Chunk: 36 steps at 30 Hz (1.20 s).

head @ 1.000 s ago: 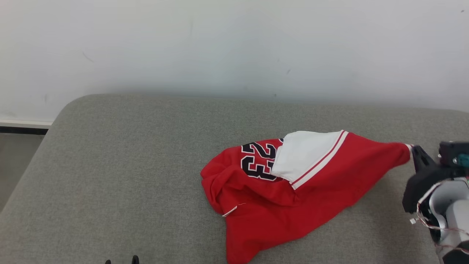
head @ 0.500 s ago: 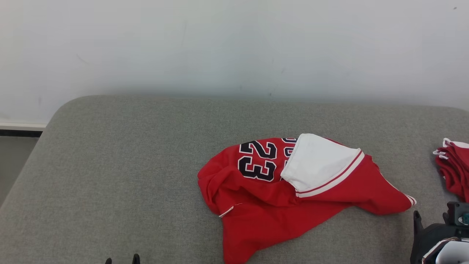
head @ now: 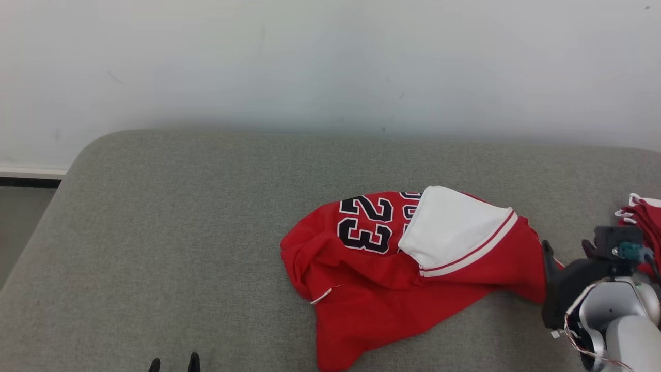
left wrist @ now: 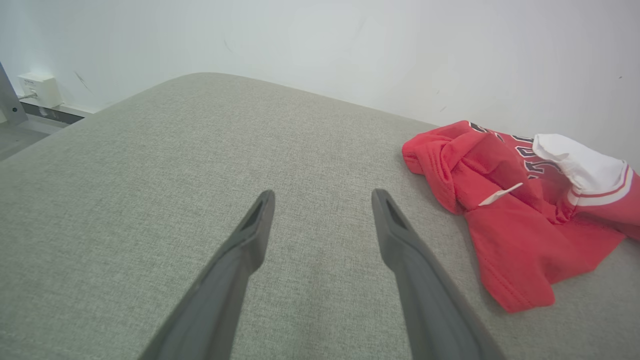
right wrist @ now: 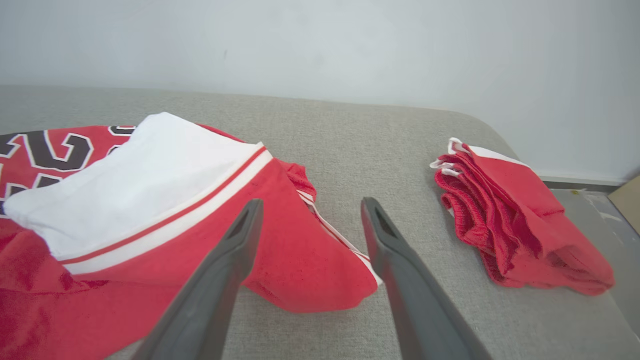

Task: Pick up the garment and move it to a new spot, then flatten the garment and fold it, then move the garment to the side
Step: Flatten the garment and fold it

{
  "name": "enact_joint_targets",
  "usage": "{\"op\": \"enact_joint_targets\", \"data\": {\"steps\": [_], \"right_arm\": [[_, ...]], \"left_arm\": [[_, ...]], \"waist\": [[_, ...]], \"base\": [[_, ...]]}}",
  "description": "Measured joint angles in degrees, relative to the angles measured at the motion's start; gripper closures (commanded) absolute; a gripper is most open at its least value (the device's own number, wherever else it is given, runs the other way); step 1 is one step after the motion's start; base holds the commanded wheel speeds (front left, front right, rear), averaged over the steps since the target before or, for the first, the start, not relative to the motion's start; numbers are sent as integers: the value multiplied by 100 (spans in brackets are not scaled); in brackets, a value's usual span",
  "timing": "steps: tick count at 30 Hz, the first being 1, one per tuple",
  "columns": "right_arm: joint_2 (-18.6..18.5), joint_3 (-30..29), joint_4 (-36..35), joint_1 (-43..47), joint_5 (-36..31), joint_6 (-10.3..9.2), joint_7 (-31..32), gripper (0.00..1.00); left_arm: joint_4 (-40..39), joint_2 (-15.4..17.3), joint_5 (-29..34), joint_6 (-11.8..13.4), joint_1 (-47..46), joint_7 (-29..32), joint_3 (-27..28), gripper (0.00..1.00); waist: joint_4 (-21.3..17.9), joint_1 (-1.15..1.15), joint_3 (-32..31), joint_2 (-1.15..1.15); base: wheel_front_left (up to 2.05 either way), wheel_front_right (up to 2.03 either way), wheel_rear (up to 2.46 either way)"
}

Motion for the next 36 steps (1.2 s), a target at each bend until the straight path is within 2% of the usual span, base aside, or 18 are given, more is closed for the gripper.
{"op": "enact_joint_targets", "data": {"steps": [8,13,19,28,29,30,31,32,33,36], "right_arm": [[-325,444,682,-970,250,1,892,0],[-589,369,1165,-1469,275,0,1334,0],[-756,165,1548,-1780,245,1,1429,0],[-719,7,1957,-1841,249,0,1482,0],[-704,14,1985,-1835,255,1,1503,15],[-693,21,1997,-1823,258,0,1505,15],[-687,32,2001,-1810,261,1,1499,66],[-680,57,1998,-1800,285,1,1469,94],[-680,102,1992,-1789,299,0,1413,100],[-675,288,1914,-1769,348,0,1271,100]], "left_arm": [[7,7,19,0,-127,0,-111,0],[-3,24,36,0,-216,0,-168,0],[-30,47,37,-1,-344,0,-265,0],[-64,48,35,-1,-437,0,-301,0],[-62,47,35,-1,-438,0,-300,0],[-58,46,36,-1,-439,0,-298,0],[-55,43,38,-1,-439,0,-297,0],[-53,42,43,-1,-439,0,-293,0],[-52,40,44,-1,-438,0,-288,0],[-47,36,51,-1,-435,0,-282,0]], "waist": [[242,0,168,0],[443,0,357,0],[691,0,625,0],[916,1,943,1],[915,1,949,1],[909,1,946,1],[899,0,936,0],[885,0,923,0],[870,0,908,0],[820,1,860,0]], "base": [[0,0,0],[0,0,0],[0,0,0],[0,0,0],[0,0,0],[0,0,0],[0,0,0],[0,0,0],[0,0,0],[0,0,0]]}}
